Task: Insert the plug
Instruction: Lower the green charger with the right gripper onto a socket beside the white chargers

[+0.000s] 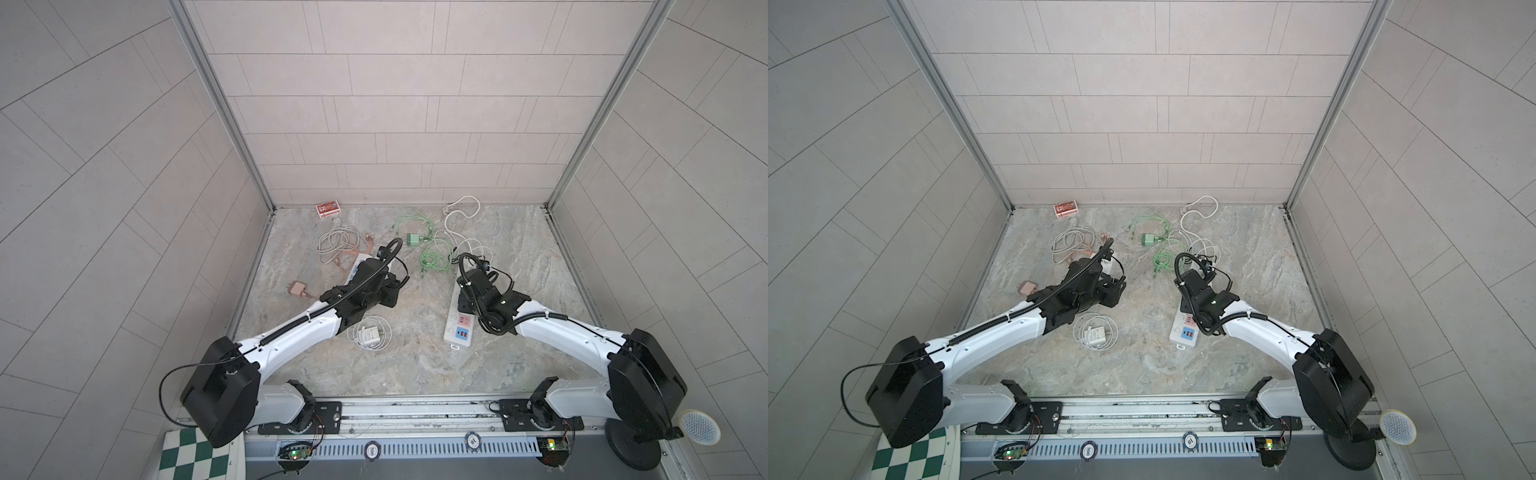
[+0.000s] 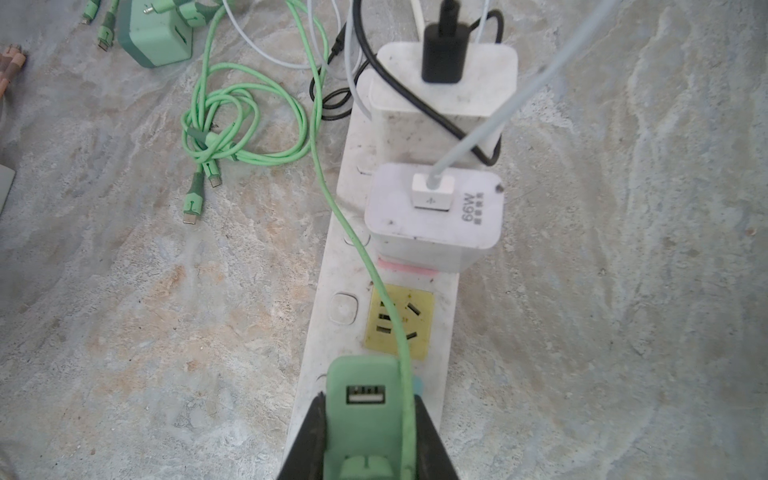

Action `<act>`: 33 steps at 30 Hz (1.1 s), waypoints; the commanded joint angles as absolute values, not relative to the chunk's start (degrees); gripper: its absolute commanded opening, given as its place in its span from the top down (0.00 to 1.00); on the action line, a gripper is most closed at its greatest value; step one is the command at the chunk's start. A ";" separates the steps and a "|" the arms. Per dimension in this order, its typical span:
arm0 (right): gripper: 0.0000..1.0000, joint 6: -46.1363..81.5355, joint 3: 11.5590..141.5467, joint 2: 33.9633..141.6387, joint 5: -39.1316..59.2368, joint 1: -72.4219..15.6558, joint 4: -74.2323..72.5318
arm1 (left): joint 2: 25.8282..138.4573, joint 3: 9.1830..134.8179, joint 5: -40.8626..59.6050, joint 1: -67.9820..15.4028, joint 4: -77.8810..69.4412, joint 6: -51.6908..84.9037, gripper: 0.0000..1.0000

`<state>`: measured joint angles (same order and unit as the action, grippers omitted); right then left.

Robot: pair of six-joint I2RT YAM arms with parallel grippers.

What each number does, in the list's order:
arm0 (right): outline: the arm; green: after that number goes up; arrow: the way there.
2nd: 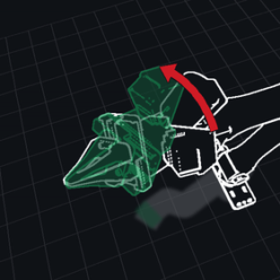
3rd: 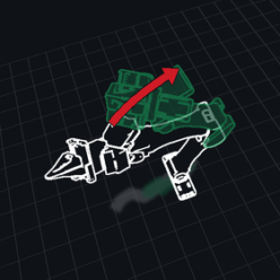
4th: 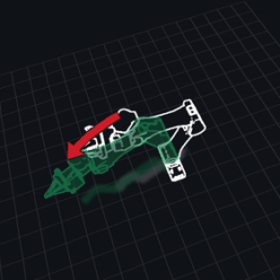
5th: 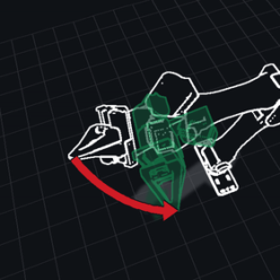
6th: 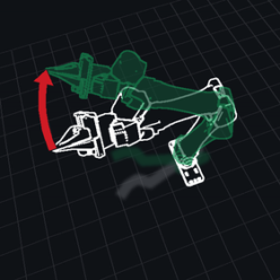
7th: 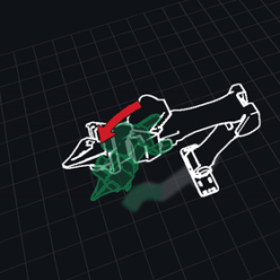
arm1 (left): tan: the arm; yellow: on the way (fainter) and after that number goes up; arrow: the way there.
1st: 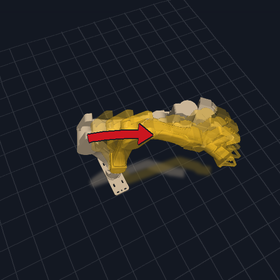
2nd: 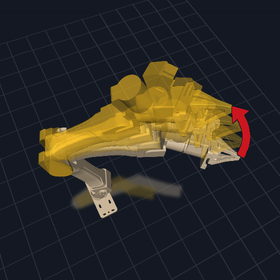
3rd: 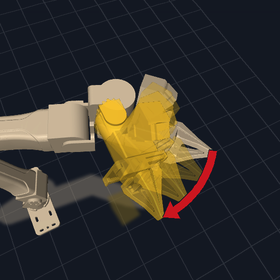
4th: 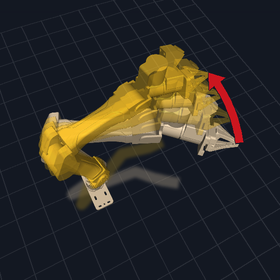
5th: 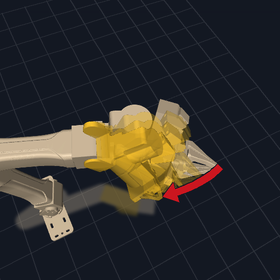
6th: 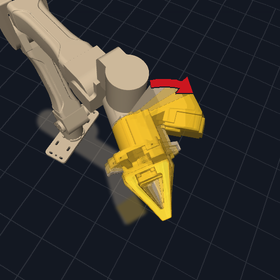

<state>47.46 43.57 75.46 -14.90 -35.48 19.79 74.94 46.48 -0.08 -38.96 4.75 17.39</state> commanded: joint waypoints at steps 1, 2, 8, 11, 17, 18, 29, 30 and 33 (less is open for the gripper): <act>0.92 50.22 41.83 76.33 -16.53 -35.86 20.54 | 75.07 45.97 0.30 -38.63 3.87 17.98 0.50; 0.92 50.60 41.35 76.49 -16.45 -35.97 19.99 | 75.01 45.97 0.46 -38.65 3.87 18.01 0.50; 0.92 51.81 40.34 76.60 -17.05 -36.38 20.39 | 74.73 45.84 0.41 -38.64 3.47 18.63 0.50; 0.93 51.99 40.93 75.44 -18.43 -37.34 21.71 | 74.62 45.80 0.62 -38.63 3.52 19.22 0.50; 0.93 52.19 41.65 74.00 -18.86 -37.68 23.51 | 73.83 44.90 1.68 -38.60 2.10 21.62 0.50; 0.93 52.22 41.94 73.76 -19.22 -37.89 24.10 | 73.67 44.61 1.76 -38.66 1.96 22.08 0.51; 0.94 52.91 42.73 78.74 -18.06 -38.30 21.80 | 73.48 43.07 2.71 -38.66 -0.26 22.77 0.51; 0.94 52.88 43.04 79.33 -18.10 -38.55 21.55 | 73.42 43.07 2.64 -38.60 -0.26 22.82 0.51; 0.94 52.58 43.92 80.11 -18.30 -38.73 21.01 | 73.30 42.81 2.53 -38.62 -0.42 22.69 0.52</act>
